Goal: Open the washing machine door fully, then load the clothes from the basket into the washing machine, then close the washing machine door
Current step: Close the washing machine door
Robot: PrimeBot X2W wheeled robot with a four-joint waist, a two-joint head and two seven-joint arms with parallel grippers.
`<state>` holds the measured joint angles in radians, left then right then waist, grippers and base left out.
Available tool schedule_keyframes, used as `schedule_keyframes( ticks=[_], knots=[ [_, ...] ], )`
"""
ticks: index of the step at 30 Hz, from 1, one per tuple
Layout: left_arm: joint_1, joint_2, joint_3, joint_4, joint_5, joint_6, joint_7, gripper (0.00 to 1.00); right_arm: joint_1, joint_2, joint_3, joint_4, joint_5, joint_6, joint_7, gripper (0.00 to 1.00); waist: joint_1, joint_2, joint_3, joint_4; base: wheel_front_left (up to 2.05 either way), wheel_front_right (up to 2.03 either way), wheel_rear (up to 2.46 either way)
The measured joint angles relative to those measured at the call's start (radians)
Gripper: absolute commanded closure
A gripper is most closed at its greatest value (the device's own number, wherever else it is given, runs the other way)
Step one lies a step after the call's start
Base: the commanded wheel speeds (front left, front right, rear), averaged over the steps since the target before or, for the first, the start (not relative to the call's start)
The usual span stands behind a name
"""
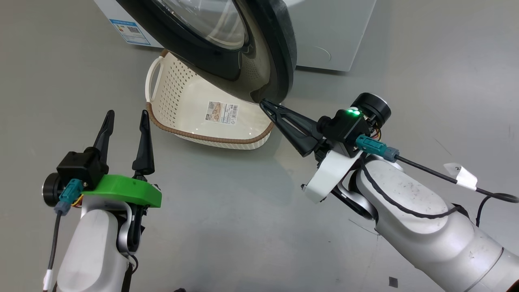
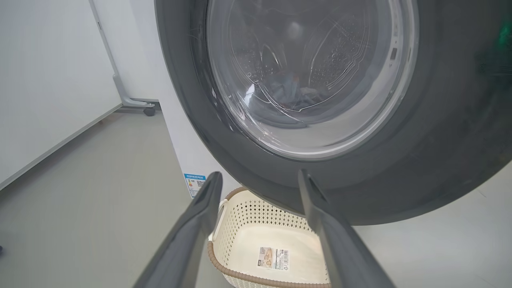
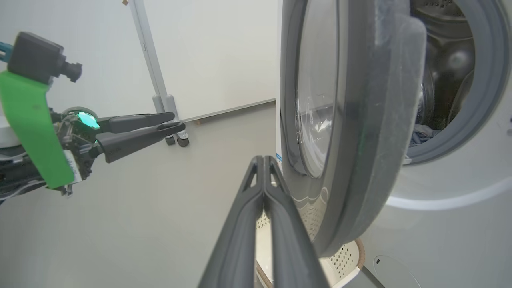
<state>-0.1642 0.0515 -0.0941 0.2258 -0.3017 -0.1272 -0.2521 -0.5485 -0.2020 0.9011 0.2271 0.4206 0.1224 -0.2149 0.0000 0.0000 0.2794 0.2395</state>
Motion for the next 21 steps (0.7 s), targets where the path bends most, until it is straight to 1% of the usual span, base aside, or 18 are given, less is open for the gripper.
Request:
schedule_keyframes(
  ticks=[21],
  knots=[
    [-0.023,-0.004,-0.027,-0.001,-0.027,0.0,0.0,0.0,-0.083,0.018,-0.057,0.118,0.0,0.0,-0.022,1.0,0.0,0.0,0.03,0.033,0.0,0.0,0.0]
  ],
)
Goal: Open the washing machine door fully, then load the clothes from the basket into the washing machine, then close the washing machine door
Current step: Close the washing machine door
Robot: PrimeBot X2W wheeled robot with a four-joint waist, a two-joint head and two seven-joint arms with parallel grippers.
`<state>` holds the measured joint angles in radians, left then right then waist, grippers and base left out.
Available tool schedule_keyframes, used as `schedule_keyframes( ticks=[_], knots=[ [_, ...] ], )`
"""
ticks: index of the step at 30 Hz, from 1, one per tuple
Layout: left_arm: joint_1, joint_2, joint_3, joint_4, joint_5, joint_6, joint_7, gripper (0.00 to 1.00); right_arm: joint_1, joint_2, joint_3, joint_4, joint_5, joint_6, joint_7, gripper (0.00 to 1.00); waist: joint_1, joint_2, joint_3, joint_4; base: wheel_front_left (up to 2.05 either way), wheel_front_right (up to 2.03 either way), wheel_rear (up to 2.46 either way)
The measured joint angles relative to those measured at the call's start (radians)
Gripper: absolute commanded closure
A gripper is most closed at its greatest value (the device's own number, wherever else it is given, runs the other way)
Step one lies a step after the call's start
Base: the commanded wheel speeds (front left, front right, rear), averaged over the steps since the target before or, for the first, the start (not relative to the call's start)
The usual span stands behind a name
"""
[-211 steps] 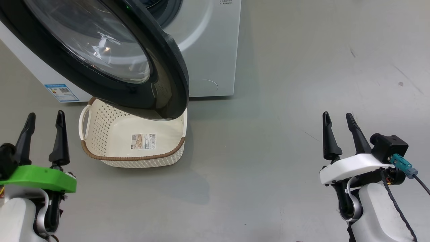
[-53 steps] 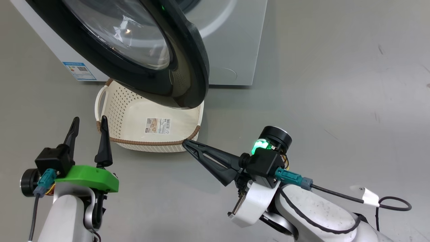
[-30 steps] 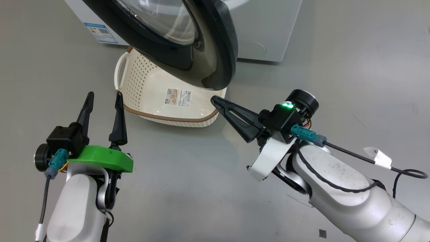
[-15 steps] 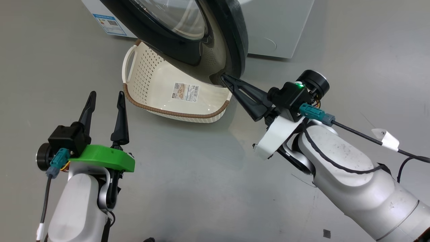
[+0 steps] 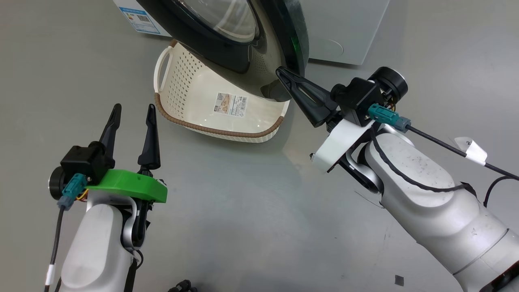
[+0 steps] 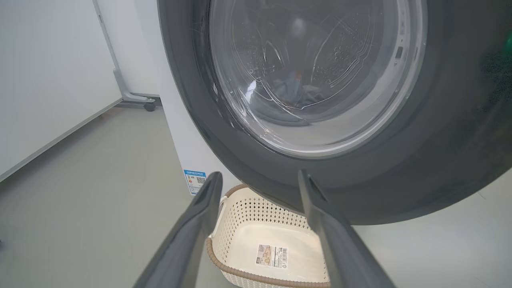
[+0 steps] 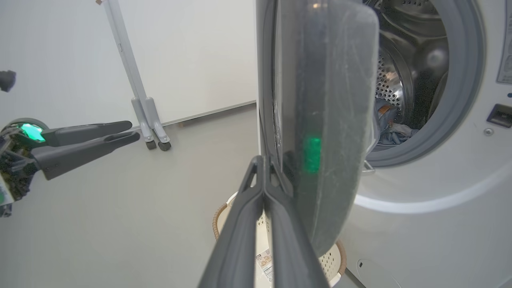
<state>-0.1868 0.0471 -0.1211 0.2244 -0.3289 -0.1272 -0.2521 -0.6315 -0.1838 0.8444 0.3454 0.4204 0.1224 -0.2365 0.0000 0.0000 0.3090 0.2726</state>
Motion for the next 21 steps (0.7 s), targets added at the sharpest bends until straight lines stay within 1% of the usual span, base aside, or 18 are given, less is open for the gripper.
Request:
schedule_keyframes(
  ticks=[8,13,18,21],
  knots=[
    [-0.001,0.0,0.002,0.0,-0.006,0.0,0.0,0.0,-0.023,0.021,-0.013,0.034,0.0,0.0,-0.007,1.0,0.0,0.0,0.017,0.009,0.0,0.0,0.0],
    [-0.007,0.0,0.002,0.0,-0.006,0.0,0.0,0.0,-0.041,0.025,-0.044,0.056,0.0,-0.003,-0.008,1.0,0.0,0.0,0.025,0.011,0.0,0.0,0.0],
    [-0.017,-0.001,0.014,-0.007,-0.006,0.0,0.0,0.0,-0.092,0.028,-0.072,0.072,-0.011,-0.029,-0.009,1.0,0.0,0.0,0.038,0.007,0.0,0.0,0.0],
    [-0.025,-0.002,0.002,-0.008,-0.006,0.0,0.0,0.0,-0.129,0.029,-0.096,0.085,-0.018,-0.043,-0.012,1.0,0.0,0.0,0.05,0.004,0.0,0.0,0.0]
  ],
)
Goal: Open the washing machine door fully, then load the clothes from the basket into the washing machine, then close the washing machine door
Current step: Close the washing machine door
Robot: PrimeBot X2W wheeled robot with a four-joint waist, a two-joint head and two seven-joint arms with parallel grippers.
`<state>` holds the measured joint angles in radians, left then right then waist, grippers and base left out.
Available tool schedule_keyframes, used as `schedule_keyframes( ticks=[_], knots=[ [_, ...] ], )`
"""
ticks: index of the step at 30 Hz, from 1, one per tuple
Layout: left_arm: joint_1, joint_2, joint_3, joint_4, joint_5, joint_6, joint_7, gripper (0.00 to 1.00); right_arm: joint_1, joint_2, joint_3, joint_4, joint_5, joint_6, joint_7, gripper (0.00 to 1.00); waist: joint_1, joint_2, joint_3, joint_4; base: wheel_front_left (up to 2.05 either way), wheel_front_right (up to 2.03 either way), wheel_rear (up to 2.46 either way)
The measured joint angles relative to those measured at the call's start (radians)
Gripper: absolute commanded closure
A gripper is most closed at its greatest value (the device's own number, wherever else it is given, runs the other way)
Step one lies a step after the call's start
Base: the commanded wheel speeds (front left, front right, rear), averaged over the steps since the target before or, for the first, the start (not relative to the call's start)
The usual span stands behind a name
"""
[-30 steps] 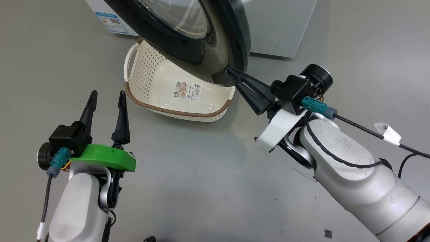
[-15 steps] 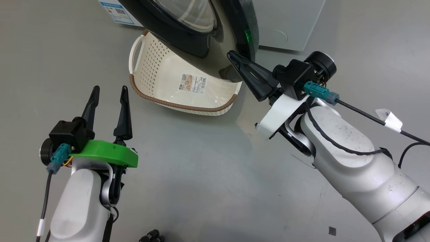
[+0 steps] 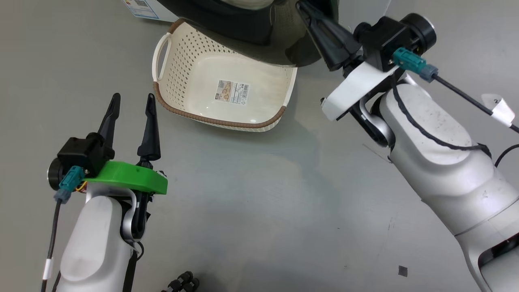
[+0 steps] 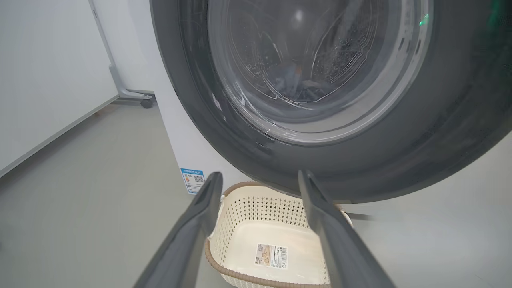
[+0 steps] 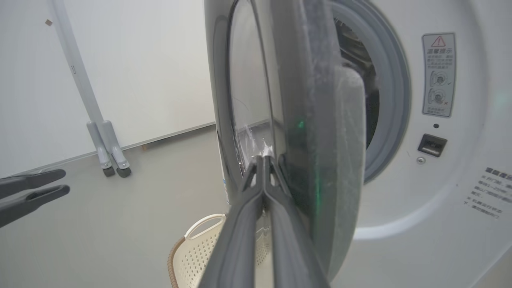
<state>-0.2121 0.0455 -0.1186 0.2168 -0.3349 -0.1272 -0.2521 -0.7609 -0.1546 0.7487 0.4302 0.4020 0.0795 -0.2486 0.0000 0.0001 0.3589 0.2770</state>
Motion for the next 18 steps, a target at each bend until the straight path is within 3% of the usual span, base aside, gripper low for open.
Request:
schedule_keyframes(
  ticks=[18],
  knots=[
    [-0.084,-0.009,-0.077,-0.013,-0.028,0.0,0.0,0.0,-0.236,-0.028,-0.077,0.119,-0.031,-0.029,-0.001,1.0,0.0,0.0,0.108,0.03,0.0,0.0,0.0]
  ],
)
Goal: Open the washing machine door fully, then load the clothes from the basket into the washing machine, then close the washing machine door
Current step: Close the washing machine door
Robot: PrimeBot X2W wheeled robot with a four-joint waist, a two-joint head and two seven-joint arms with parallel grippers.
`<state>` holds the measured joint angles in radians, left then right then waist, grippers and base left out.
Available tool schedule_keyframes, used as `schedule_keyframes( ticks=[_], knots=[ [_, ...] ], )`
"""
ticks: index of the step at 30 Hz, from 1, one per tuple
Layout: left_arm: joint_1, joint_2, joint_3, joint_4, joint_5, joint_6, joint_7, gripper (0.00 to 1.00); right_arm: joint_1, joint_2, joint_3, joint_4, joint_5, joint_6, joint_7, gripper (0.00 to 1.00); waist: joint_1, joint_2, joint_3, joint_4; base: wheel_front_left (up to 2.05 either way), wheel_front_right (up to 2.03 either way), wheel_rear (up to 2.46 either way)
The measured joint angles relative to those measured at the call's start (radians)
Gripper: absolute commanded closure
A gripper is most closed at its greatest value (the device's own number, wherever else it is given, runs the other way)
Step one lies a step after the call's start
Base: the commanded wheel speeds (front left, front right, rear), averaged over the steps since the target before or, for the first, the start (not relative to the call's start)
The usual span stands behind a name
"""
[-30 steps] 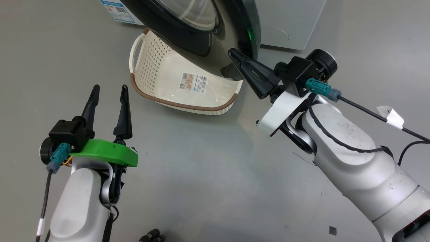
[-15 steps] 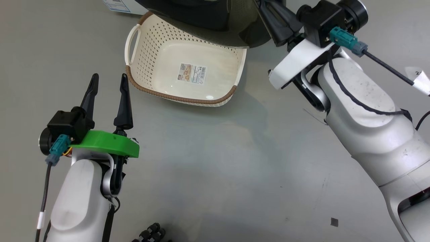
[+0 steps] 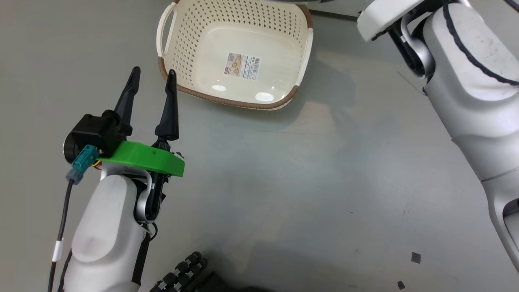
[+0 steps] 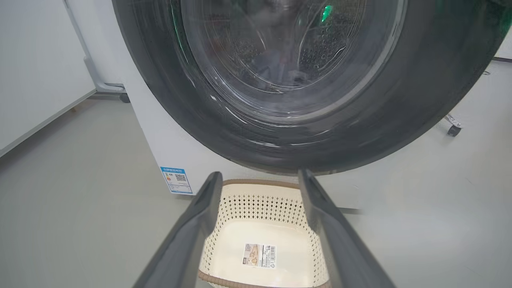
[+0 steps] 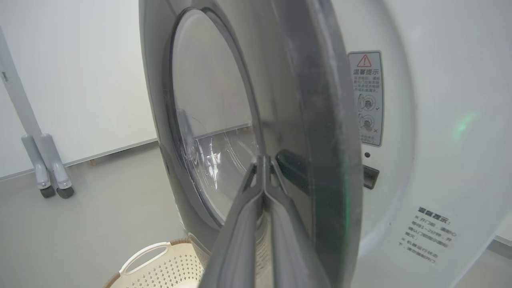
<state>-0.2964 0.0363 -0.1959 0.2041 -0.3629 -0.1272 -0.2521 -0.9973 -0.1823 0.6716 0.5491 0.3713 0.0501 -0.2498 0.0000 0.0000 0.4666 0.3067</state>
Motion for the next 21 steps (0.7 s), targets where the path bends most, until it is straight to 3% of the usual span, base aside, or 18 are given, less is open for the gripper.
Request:
schedule_keyframes(
  ticks=[16,21],
  knots=[
    [-0.049,-0.013,-0.064,-0.007,-0.062,0.0,0.0,0.0,-0.154,-0.036,-0.031,0.106,-0.022,-0.001,0.006,1.0,0.0,0.0,0.089,0.087,0.0,0.0,0.0],
    [-0.054,-0.013,-0.064,-0.013,-0.07,0.0,0.0,0.0,-0.19,-0.03,-0.072,0.14,-0.02,-0.034,0.006,1.0,0.0,0.0,0.114,0.104,0.0,0.0,0.0]
  ],
)
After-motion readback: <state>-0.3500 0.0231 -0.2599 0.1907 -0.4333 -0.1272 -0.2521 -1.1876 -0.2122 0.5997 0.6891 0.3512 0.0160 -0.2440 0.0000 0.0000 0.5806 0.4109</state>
